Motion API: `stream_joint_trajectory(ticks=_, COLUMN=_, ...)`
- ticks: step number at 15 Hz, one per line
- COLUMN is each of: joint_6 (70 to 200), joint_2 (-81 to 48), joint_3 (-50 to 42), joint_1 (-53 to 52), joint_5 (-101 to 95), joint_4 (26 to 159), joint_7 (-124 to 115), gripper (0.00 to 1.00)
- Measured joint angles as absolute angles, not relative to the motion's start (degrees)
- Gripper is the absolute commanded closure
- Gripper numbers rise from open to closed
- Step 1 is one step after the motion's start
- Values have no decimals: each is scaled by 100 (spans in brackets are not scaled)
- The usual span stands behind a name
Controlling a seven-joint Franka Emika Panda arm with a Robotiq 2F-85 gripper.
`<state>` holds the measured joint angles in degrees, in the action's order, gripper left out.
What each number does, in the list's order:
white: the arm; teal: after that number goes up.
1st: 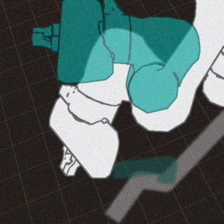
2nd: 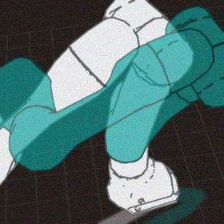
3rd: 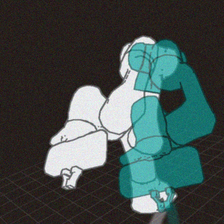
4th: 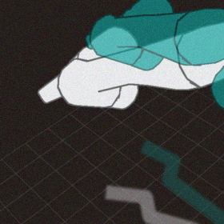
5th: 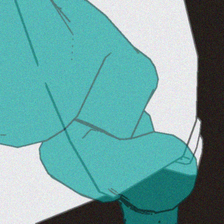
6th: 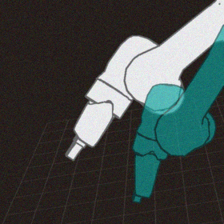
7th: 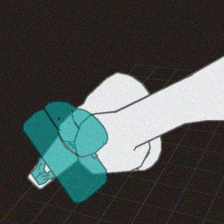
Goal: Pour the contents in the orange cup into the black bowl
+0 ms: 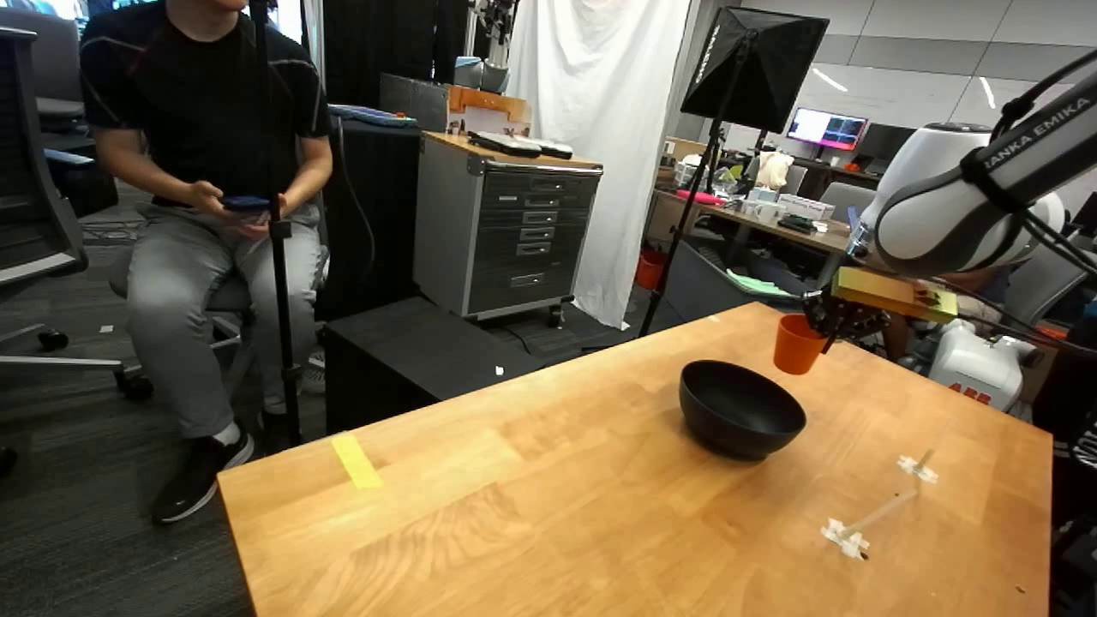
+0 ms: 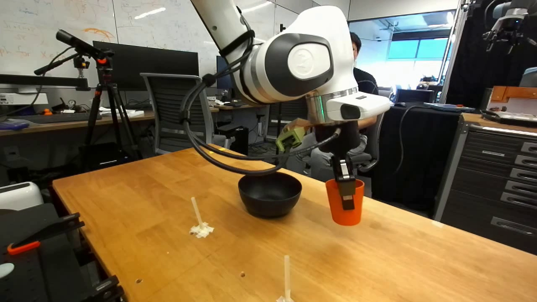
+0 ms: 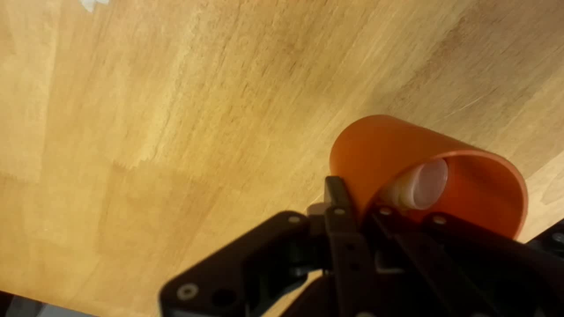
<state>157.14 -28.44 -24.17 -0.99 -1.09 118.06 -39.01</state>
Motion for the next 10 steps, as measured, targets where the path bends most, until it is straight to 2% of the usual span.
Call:
stream_joint_trajectory(ticks=5, joint_6=16170, joint_2=-2510, joint_3=-3054, joint_1=-868, joint_5=-791, joint_4=12321, joint_7=-5001, gripper=99)
stream_joint_trajectory(ticks=10, joint_6=16252, joint_2=-2387, joint_3=-3929, joint_1=-2077, joint_5=-2039, joint_4=12586, joint_7=-6527, gripper=99)
